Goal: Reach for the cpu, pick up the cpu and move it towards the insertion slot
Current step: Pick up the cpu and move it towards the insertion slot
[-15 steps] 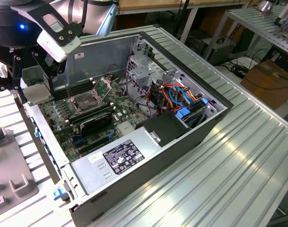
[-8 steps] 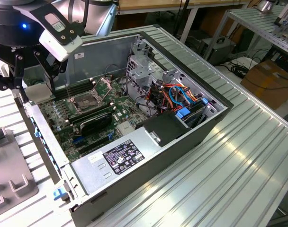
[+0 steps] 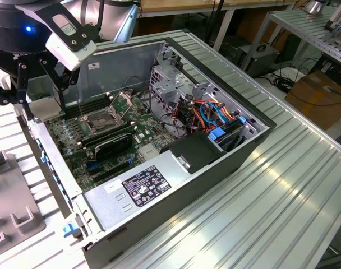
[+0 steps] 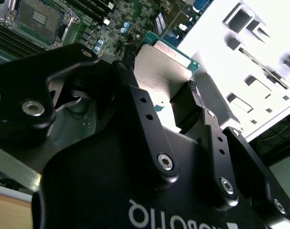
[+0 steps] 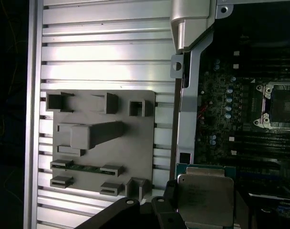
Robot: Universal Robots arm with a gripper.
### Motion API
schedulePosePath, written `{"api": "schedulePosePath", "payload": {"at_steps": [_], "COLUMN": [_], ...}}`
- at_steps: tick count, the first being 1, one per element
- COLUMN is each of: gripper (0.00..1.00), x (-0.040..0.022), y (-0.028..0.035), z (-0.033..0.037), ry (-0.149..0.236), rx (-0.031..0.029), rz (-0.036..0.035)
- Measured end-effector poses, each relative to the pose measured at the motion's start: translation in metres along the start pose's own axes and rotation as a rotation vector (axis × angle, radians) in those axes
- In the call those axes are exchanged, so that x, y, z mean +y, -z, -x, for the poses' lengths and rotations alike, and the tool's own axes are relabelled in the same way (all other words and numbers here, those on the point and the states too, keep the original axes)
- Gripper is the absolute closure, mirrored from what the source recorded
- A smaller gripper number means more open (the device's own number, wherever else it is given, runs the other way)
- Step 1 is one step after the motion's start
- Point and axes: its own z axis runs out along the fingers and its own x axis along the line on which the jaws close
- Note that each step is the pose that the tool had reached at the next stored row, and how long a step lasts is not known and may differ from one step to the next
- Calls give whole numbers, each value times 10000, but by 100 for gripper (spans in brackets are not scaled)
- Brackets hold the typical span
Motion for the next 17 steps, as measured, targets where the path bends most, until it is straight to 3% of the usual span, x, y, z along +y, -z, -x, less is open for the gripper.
{"api": "schedulePosePath", "payload": {"at_steps": [5, 9, 17], "gripper": [45, 45, 45], "x": [11, 27, 29], "y": [-2, -6, -17], "z": [12, 101, 205], "ry": [-1, -2, -10], "rx": [0, 1, 1], "rz": [-5, -20, -26]}}
